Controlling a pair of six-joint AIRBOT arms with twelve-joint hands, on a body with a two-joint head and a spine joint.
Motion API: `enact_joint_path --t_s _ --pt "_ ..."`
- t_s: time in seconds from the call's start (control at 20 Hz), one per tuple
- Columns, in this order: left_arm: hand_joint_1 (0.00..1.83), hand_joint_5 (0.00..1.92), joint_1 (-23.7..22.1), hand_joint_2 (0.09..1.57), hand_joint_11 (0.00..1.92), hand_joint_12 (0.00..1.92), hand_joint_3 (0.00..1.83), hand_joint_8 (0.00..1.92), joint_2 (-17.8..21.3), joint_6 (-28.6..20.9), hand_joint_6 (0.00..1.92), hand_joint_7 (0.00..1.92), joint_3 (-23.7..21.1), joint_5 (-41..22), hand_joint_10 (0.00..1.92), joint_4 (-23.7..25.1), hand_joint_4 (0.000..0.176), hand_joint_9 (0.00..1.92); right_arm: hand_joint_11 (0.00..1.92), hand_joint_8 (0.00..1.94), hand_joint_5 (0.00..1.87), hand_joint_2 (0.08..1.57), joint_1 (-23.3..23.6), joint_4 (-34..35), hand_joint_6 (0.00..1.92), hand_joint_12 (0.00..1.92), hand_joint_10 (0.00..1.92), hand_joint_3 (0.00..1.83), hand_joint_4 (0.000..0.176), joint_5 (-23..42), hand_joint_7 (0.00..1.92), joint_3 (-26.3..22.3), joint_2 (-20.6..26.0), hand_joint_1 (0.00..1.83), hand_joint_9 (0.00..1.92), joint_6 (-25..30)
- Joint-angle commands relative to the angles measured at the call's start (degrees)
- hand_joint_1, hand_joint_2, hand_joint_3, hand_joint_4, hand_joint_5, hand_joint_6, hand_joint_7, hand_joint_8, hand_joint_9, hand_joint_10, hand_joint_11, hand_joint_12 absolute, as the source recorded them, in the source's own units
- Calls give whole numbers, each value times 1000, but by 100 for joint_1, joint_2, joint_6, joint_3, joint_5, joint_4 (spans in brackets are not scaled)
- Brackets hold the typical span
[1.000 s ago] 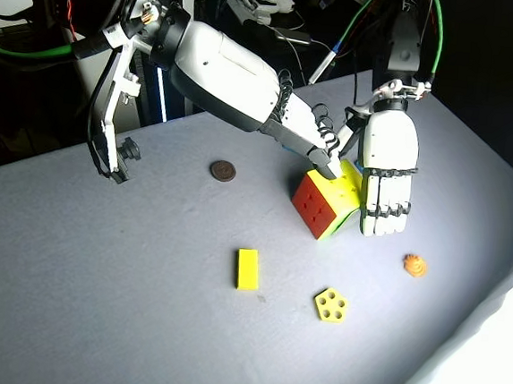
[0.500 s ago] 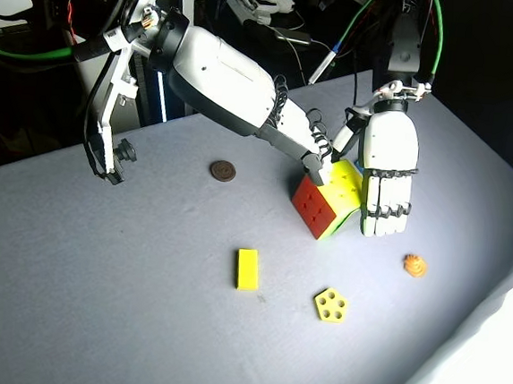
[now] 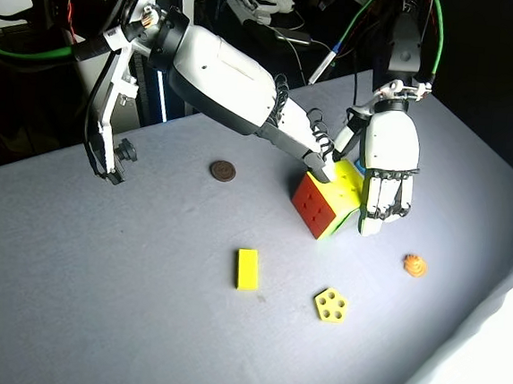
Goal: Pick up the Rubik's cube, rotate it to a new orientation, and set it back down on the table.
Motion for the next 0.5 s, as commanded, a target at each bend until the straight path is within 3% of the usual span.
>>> enact_joint_path --t_s 0.0,0.05,0.1,0.25,0.35,0.45 --pt "1271 509 7 921 42 1521 0 1489 8 70 524 168 23 -21 1489 81 0 275 0 9 86 1137 54 6 10 339 16 1 0 666 114 -12 25 362 126 -13" --pt "1269 323 -5 931 111 1682 0 1623 15 70 1066 125 20 -20 1633 81 0 234 0 2 63 1149 46 6 4 255 3 4 0 665 96 -16 26 344 106 -13" --pt "1268 277 -23 943 109 1727 1 1650 25 70 1153 105 19 -16 1671 80 0 211 0 5 72 1142 41 6 7 356 8 0 0 665 112 -17 26 353 124 -15" --pt "1206 246 -106 921 103 1724 0 1632 88 70 1278 128 5 2 1645 80 0 221 0 4 91 1137 36 6 9 472 11 0 0 665 128 -24 26 363 146 -50" --pt "1240 215 -198 957 67 1746 5 1624 171 69 1293 104 -30 26 1662 72 0 173 0 2 97 1133 19 6 9 442 6 0 0 665 122 -41 26 354 139 -103" --pt "1240 243 -309 946 81 1727 0 1591 281 69 1291 140 -108 35 1625 72 0 196 0 5 109 1130 -4 6 11 533 11 0 0 661 137 -76 26 346 156 -244"
